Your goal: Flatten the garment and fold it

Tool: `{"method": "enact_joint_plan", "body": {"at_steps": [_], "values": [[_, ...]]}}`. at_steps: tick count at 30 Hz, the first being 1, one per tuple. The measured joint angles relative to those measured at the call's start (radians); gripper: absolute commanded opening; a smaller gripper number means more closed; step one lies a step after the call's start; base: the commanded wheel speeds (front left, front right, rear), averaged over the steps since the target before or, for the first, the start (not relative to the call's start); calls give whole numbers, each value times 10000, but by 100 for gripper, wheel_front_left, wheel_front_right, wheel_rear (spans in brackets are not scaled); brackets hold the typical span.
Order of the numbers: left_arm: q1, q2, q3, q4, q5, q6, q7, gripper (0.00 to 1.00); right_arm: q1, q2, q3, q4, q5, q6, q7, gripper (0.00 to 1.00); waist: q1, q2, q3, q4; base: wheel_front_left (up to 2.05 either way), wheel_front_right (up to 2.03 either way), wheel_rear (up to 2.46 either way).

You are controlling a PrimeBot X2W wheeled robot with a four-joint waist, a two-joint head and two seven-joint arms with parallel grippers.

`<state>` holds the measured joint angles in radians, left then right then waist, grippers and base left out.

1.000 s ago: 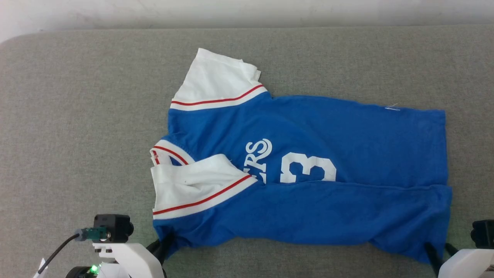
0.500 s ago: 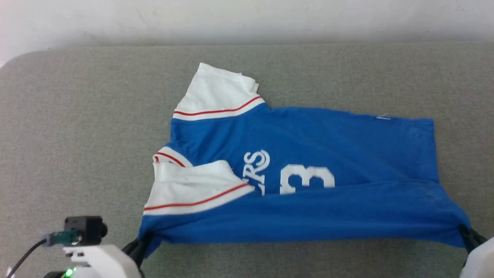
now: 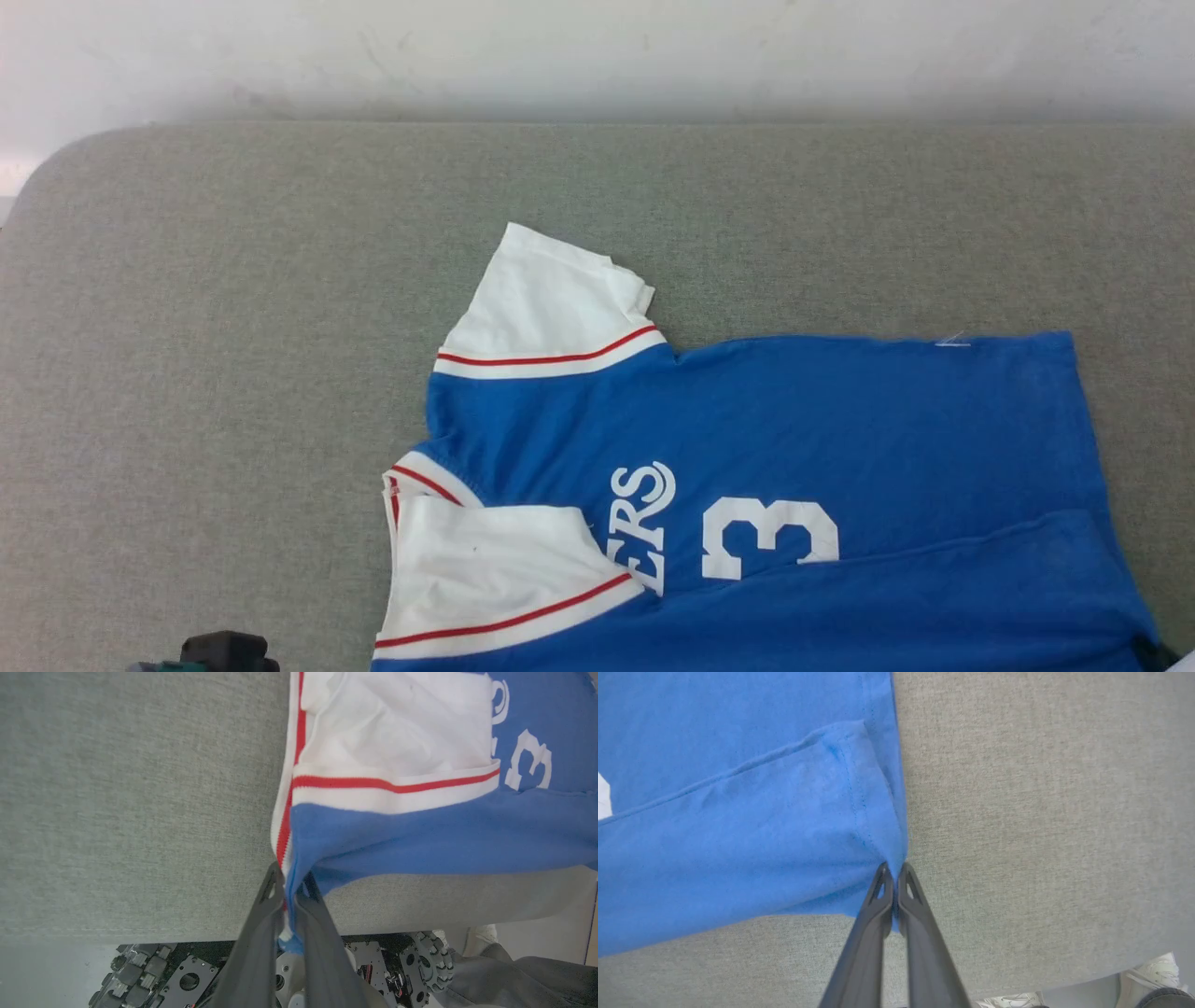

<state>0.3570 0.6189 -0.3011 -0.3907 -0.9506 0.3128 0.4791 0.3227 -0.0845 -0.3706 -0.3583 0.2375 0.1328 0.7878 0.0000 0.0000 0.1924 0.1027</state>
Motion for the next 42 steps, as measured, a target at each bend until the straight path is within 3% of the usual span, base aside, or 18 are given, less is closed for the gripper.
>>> {"method": "enact_joint_plan", "body": {"at_steps": [3, 4, 5, 6, 7, 8, 9, 10, 18, 23, 27, 32, 37, 42], "values": [[-219, -295, -111, 573, -6, -222, -230, 0, 32, 88, 161, 267, -2, -2, -184, 0, 0, 0, -56, 66, 0, 0, 0], [-300, -378, -159, 731, -48, -295, -234, 20, 40, 113, 174, 366, -2, -2, -244, 0, 0, 0, -87, 79, 0, 0, 0], [-365, -483, -173, 886, -121, -328, -257, 26, 42, 138, 174, 456, -2, -2, -276, 29, 0, 0, -122, 91, 0, 0, 0], [-395, -566, -203, 997, -199, -408, -280, 30, 42, 151, 173, 525, -2, -2, -318, 100, 0, 0, -156, 99, 0, 0, 0], [-405, -631, -217, 1127, -295, -481, -290, 42, 42, 163, 199, 562, 2, -4, -362, 100, -1, 0, -190, 103, 0, 0, 0], [-405, -686, -211, 1225, -368, -499, -330, 63, 42, 174, 242, 562, 10, -10, -472, 100, 0, 0, -224, 106, 0, 0, 0], [-405, -742, -188, 1292, -407, -556, -412, 93, 42, 184, 270, 566, 29, -10, -522, 100, 0, 0, -255, 107, 0, 0, 0], [-403, -790, -159, 1321, -472, -581, -485, 100, 48, 196, 303, 562, 38, -10, -520, 100, -1, 0, -283, 107, 0, 0, 0], [-222, -759, 1152, 109, -748, -671, -1639, 100, -202, 192, 94, -842, 244, -12, -1158, 100, -1, 0, -219, 3, 0, 0, 0], [-1476, -445, 2412, -1035, 792, -336, -3331, 100, -1541, 198, -82, -1962, -489, -12, -2945, 100, 1, 0, 167, -71, 0, 0, 0], [-3704, -165, 2311, -1254, 2163, -326, -4052, 100, -2230, 226, 441, -2163, -974, -12, -3908, 100, 2, 0, 645, -120, 0, 0, 0], [-7109, 222, 1254, -146, 3009, -1068, -3563, 100, -2780, 272, 995, -2046, -1379, -12, -4431, 100, 4, 0, 1354, -204, 0, 0, 0], [-10001, 207, -48, 1766, 3058, -2174, -1983, 100, -3069, 297, 1358, -1749, -1459, -12, -4638, 100, 5, 0, 2040, -354, 0, 0, 0], [-11551, 188, -1068, 3415, 2715, -3264, -184, 100, -3305, 311, 1647, -1549, -1503, -12, -4725, 100, 4, 0, 2648, -600, 0, 0, 0]]}}
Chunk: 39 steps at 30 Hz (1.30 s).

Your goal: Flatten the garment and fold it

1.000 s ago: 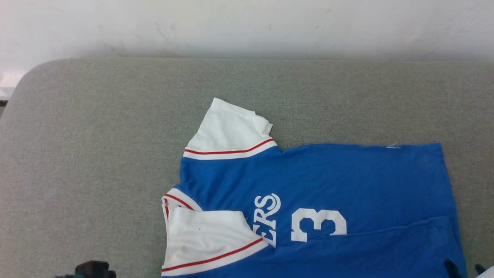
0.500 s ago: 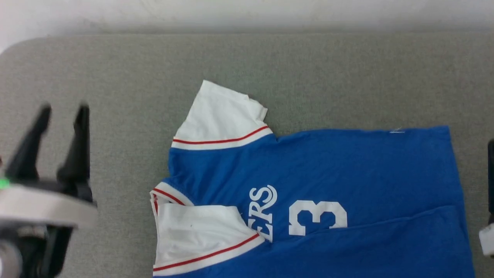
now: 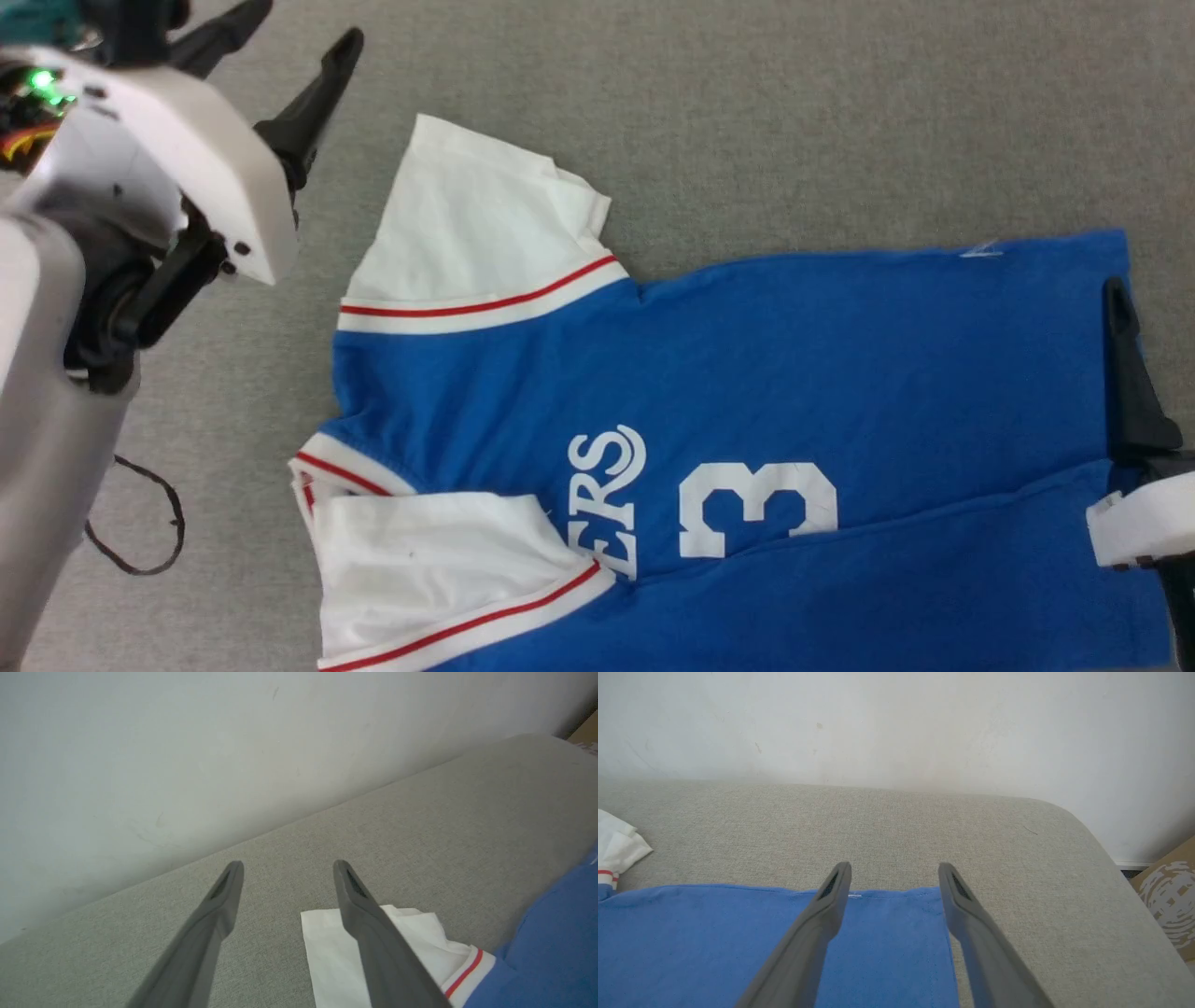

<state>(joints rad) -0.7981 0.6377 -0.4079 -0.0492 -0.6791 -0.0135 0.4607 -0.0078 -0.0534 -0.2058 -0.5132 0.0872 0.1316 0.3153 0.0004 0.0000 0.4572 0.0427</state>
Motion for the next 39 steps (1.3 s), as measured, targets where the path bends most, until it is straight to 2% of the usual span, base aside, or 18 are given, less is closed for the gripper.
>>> {"method": "enact_joint_plan", "body": {"at_steps": [2, 7, 12, 17, 18, 19, 20, 27, 30, 33, 39], "values": [[-347, 27, -278, 382, -111, -320, 562, 100, -100, 0, 59, 54, 0, 0, -2, 100, -1, 0, 229, -116, 0, 0, 0], [-865, 12, -639, 907, -663, -667, 1557, 100, -235, 2, 249, 111, 0, 0, 8, 100, -2, 0, 793, -378, 0, 0, 0], [-943, 150, -825, 1262, -1009, -727, 2533, 100, -369, 2, 401, 105, -59, 0, 23, 100, -2, 0, 1274, -645, 0, 0, 0], [-941, 267, -826, 1423, -1225, -627, 2886, 100, -447, 2, 366, 111, -71, 0, 23, 100, -3, 0, 1590, -910, 0, 0, 0], [-941, 280, -811, 1423, -1235, -573, 2890, 95, -447, 2, 351, 111, -71, 0, 23, 100, -3, 0, 1636, -949, 0, 0, 0], [-941, 290, -784, 1421, -1287, -548, 2899, 41, -447, 2, 328, 111, -71, 0, 23, 100, -3, 0, 1670, -982, 0, 0, 0], [-940, 295, -752, 1415, -1371, -548, 2932, 2, -448, 2, 307, 109, -71, 0, 23, 100, -4, 0, 1695, -1006, 0, 0, 0], [-690, 257, -744, 1407, -1430, -550, 2401, 0, -941, -48, 407, -104, -115, 0, 192, 100, -3, 0, 1531, -930, 0, 0, 0], [-424, 169, -742, 1455, -1444, -550, 2107, 0, -1724, -416, 380, -322, -36, 0, 458, 100, -3, 0, 1327, -865, 0, 0, 0], [-322, 100, -767, 1446, -1444, -558, 1988, 0, -2548, -782, 215, -244, 382, 0, 1187, 100, -4, 0, 1149, -761, 0, 0, 0], [-295, 29, -803, 1344, -1471, -564, 1904, 0, -3659, -1191, -742, 1214, 1200, 0, 3469, 100, -4, 0, 1099, -460, 0, 0, 0]]}}
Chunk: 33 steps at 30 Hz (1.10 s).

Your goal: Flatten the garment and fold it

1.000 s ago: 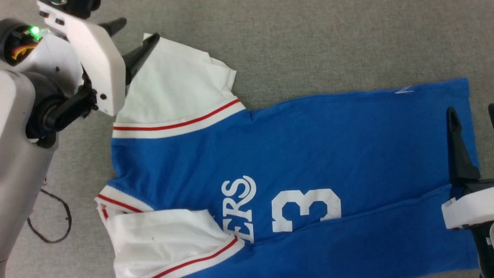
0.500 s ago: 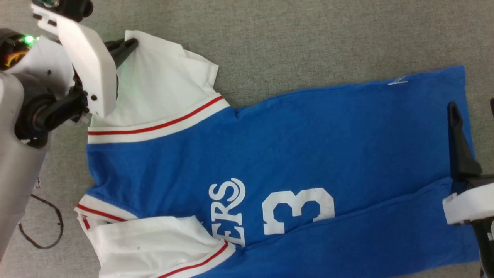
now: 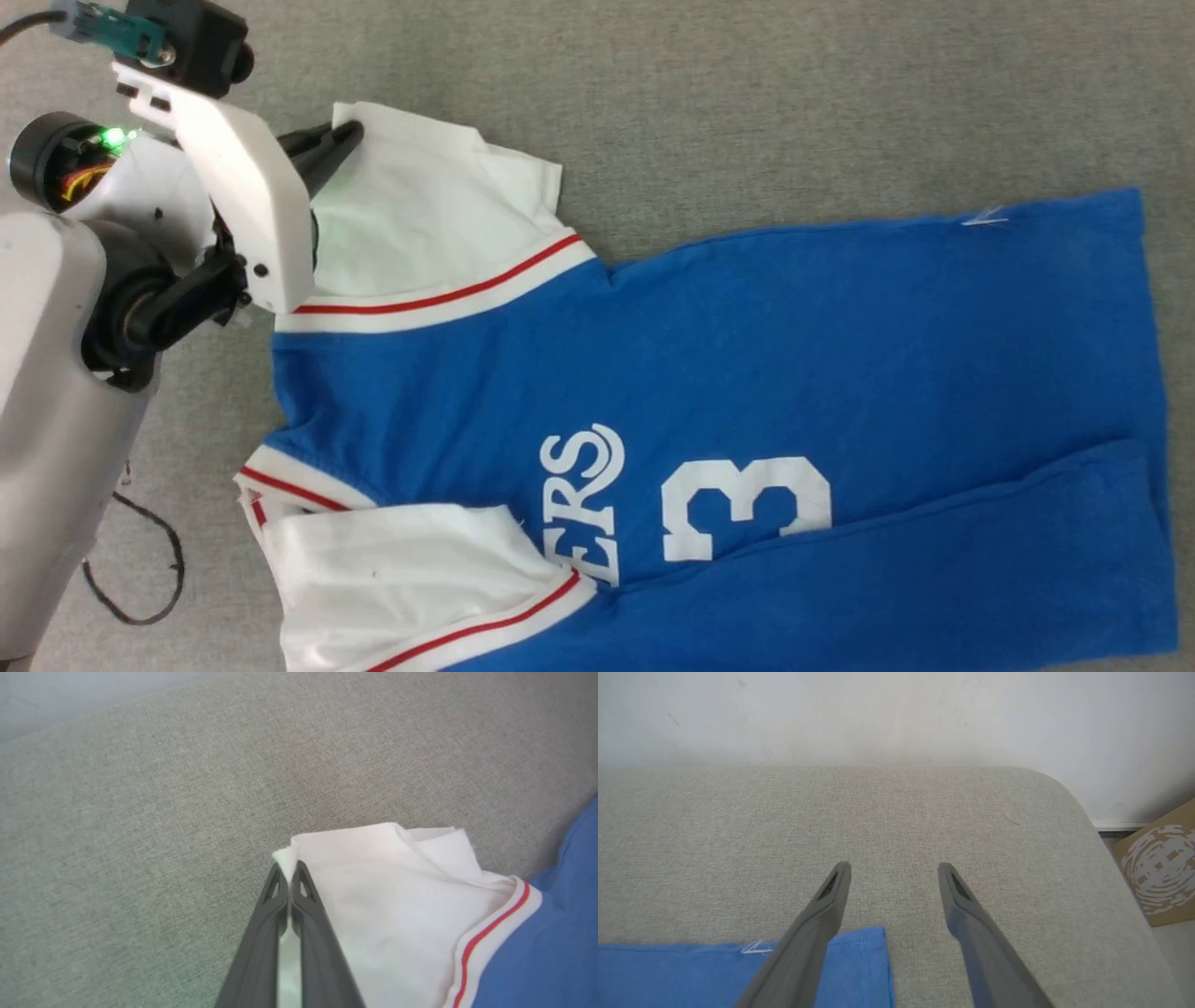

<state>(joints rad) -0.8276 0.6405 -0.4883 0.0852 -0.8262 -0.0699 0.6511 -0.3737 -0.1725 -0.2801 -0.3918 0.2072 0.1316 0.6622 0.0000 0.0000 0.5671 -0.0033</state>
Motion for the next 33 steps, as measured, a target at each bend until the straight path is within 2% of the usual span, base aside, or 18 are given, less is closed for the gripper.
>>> {"method": "enact_joint_plan", "body": {"at_steps": [6, 12, 13, 14, 15, 20, 27, 33], "values": [[-2, -84, -54, -38, -4, -2, 0, 0, -217, -253, -205, 1241, 495, -2, 1743, 100, 1, 0, 255, 192, 0, 0, 0], [-15, -94, -63, -38, -17, -2, 2, 0, -294, -253, -27, 1400, 652, -2, 2627, 100, 1, 0, 393, 343, 0, 0, 0], [-21, -94, -65, -38, -17, -2, 2, 0, -293, -232, -12, 1396, 669, -2, 2732, 95, 0, 0, 401, 356, 0, 0, 0], [-35, -96, -69, -40, -17, -2, 2, 0, -293, -180, -31, 1386, 665, 0, 2817, 31, 1, 0, 409, 367, 0, 0, 0], [-42, -102, -73, -40, -17, -2, 2, 0, -293, -121, -50, 1354, 660, -2, 2867, 0, 1, 0, 415, 381, 0, 0, 0], [-47, -192, -44, -46, -17, -2, -221, 0, -294, -13, -31, 1204, 508, 0, 2978, 0, 1, 0, 414, 431, 0, 0, 0], [85, -314, 384, -301, 17, -98, -1893, 0, -261, -111, 115, 1172, 527, 0, 2034, 0, 1, 0, 84, 427, 0, 0, 0], [1478, 10, 894, -1400, -13, -146, -3122, 0, 564, -359, 144, 1045, 1104, 0, 1175, 0, 0, 0, -544, 443, 0, 0, 0]]}}
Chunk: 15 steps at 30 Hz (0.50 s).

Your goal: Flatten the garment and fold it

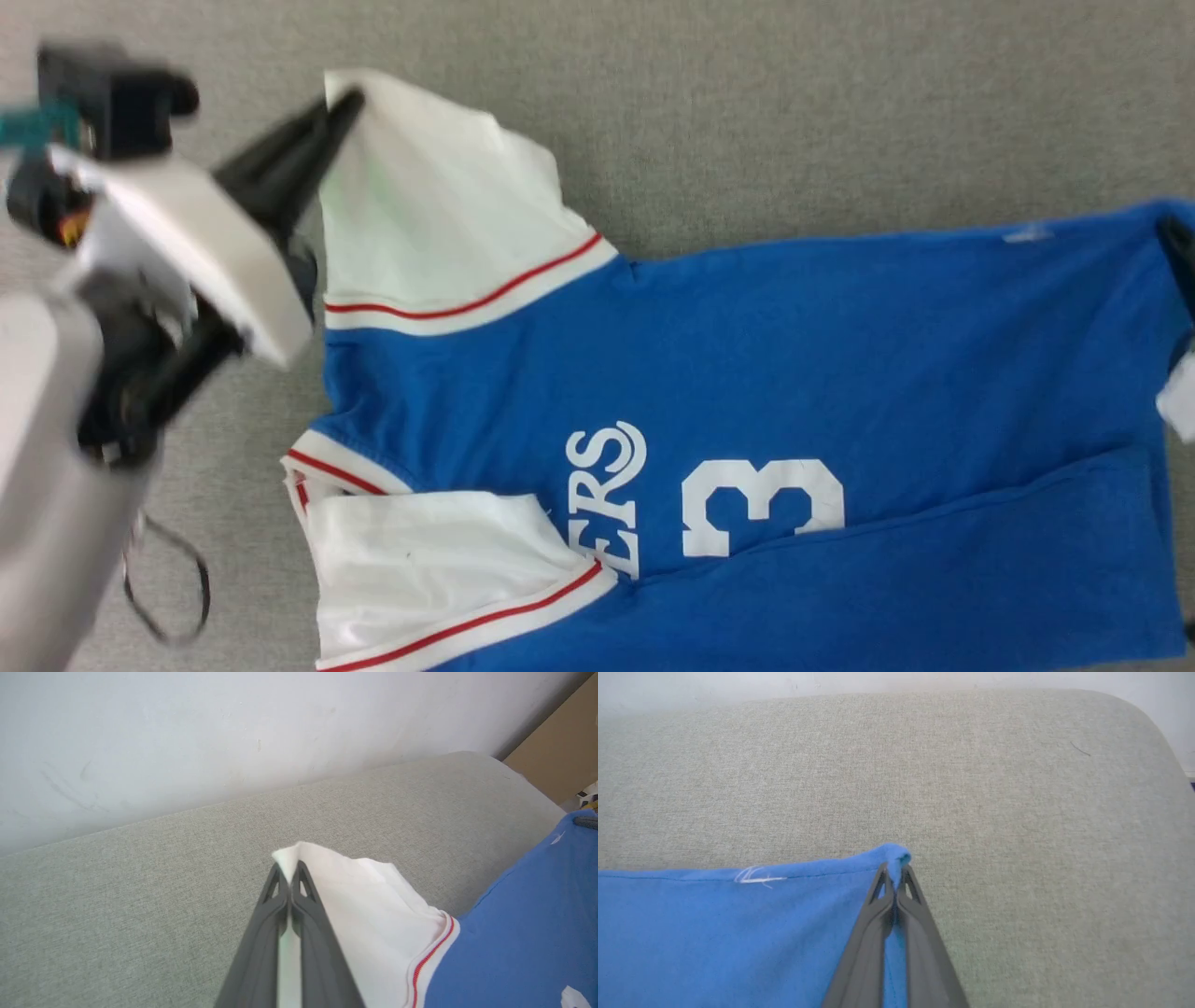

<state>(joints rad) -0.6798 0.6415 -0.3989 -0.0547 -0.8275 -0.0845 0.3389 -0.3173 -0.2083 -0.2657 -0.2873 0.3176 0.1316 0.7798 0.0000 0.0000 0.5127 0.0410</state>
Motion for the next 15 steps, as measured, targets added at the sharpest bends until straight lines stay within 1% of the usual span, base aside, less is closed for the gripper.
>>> {"method": "enact_joint_plan", "body": {"at_steps": [4, 8, 10, 15], "values": [[1474, 240, 196, -997, -81, 194, -585, 0, 933, -27, -159, -194, 458, 0, -460, 0, -1, 0, -458, 58, 0, 0, 0], [3176, 345, 364, -1881, -600, 556, -830, 0, 1826, 15, -190, -522, 1131, 0, -1074, 0, -1, 0, -910, 143, 0, 0, 0], [3982, 550, 431, -2268, -729, 734, -842, 0, 2241, 73, -192, -642, 1505, 0, -1323, 0, -2, 2, -1121, 186, 0, 0, 0], [5725, 1047, 679, -2976, -1101, 1135, -890, 0, 3447, 140, -270, -727, 2002, 0, -1501, 0, -2, 2, -1583, 288, 0, 0, 0]]}}
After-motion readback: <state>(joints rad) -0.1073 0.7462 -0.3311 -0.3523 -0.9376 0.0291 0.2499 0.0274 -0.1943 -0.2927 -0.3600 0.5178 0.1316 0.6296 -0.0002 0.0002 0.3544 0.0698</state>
